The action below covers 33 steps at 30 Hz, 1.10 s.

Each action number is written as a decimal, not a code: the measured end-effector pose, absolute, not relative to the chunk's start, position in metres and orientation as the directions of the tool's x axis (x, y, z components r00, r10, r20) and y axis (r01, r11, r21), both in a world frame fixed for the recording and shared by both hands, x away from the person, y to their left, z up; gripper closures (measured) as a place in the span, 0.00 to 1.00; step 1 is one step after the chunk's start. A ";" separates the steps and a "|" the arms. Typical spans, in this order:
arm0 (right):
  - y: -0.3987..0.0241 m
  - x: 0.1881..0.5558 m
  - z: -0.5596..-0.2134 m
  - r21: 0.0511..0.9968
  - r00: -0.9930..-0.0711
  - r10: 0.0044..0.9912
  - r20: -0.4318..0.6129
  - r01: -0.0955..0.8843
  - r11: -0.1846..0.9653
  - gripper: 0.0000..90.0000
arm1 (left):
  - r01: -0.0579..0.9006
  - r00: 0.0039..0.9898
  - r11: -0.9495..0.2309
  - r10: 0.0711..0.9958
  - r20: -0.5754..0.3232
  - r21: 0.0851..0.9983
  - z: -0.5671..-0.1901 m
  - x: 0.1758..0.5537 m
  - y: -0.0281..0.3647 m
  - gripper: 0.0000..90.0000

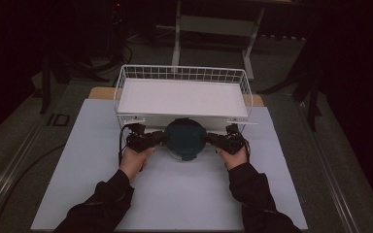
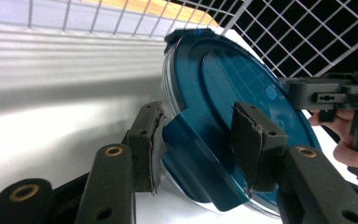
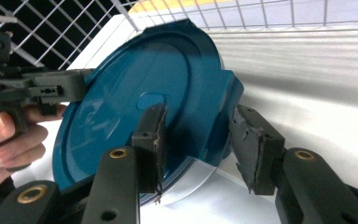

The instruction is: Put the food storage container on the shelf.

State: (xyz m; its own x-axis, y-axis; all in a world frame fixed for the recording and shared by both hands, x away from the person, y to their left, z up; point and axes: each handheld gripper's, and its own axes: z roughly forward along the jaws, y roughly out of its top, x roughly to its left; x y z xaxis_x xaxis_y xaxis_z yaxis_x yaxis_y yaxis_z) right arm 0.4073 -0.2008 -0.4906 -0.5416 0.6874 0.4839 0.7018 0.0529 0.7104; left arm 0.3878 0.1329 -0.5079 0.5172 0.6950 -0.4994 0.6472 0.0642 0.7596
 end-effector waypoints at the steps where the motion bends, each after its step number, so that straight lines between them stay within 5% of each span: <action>1: -0.201 0.407 -0.491 0.710 -0.542 0.687 0.484 0.702 0.053 0.62 | 0.625 0.533 0.049 0.702 -0.472 0.779 -0.508 0.388 0.132 0.59; 6: -0.200 0.409 -0.491 0.723 -0.541 0.701 0.464 0.689 0.053 0.56 | 0.600 0.527 0.046 0.729 -0.438 0.798 -0.510 0.389 0.133 0.45; 11: -0.197 0.406 -0.489 0.713 -0.518 0.722 0.459 0.699 0.048 0.55 | 0.608 0.511 0.040 0.744 -0.430 0.793 -0.506 0.387 0.131 0.44; 25: -0.193 0.380 -0.474 0.764 -0.575 0.729 0.371 0.635 0.112 0.48 | 0.551 0.637 -0.040 0.665 -0.390 0.833 -0.487 0.354 0.139 0.06; 33: -0.190 0.357 -0.462 0.777 -0.615 0.700 0.363 0.615 0.136 0.50 | 0.506 0.696 -0.082 0.627 -0.350 0.859 -0.474 0.325 0.141 0.02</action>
State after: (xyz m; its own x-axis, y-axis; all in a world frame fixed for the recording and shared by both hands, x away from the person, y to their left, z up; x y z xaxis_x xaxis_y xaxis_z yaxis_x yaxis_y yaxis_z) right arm 0.3571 -0.1899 -0.4616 -0.6145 0.7002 0.3634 0.6147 0.1364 0.7769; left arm 0.3254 0.1408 -0.4743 0.6962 0.6269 -0.3498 0.5056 -0.0823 0.8588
